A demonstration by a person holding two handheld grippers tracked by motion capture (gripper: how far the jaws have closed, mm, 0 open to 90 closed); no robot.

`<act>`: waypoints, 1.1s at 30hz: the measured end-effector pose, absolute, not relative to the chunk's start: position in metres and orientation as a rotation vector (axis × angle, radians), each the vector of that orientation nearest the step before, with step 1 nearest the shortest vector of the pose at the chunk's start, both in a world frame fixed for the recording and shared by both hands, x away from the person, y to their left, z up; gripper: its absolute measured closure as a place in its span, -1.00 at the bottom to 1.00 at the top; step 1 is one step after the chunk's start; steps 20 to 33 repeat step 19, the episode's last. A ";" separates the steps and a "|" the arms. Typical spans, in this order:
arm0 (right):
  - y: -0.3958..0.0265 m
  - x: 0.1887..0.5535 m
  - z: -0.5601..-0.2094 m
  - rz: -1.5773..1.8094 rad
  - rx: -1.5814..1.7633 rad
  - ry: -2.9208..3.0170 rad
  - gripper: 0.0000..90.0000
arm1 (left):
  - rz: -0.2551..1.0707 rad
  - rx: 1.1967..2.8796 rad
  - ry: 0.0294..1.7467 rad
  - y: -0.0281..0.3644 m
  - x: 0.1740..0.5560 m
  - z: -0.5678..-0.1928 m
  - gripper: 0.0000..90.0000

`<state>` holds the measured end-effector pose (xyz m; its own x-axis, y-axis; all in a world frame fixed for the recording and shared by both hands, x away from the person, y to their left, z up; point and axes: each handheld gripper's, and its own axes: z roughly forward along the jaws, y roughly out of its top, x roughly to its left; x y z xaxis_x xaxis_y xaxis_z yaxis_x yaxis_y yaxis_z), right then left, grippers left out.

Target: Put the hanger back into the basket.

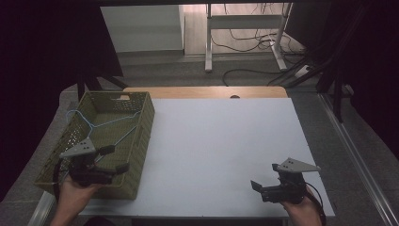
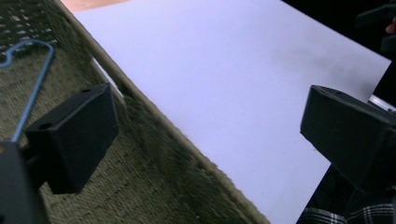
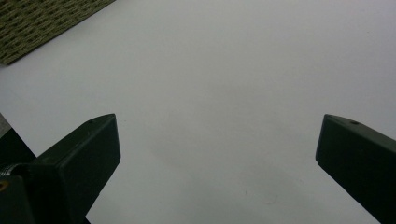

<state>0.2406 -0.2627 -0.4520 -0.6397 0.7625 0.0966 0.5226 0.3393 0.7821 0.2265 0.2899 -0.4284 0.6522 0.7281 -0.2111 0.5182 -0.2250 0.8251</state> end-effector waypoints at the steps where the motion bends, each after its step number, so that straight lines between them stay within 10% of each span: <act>1: -0.263 0.241 -0.452 1.192 1.149 2.321 -1.00 | 0.264 1.904 0.977 0.286 0.224 -0.431 -0.92; 33: -0.262 0.240 -0.457 1.161 1.126 2.350 -1.00 | 0.323 2.008 0.961 0.261 0.210 -0.460 -0.97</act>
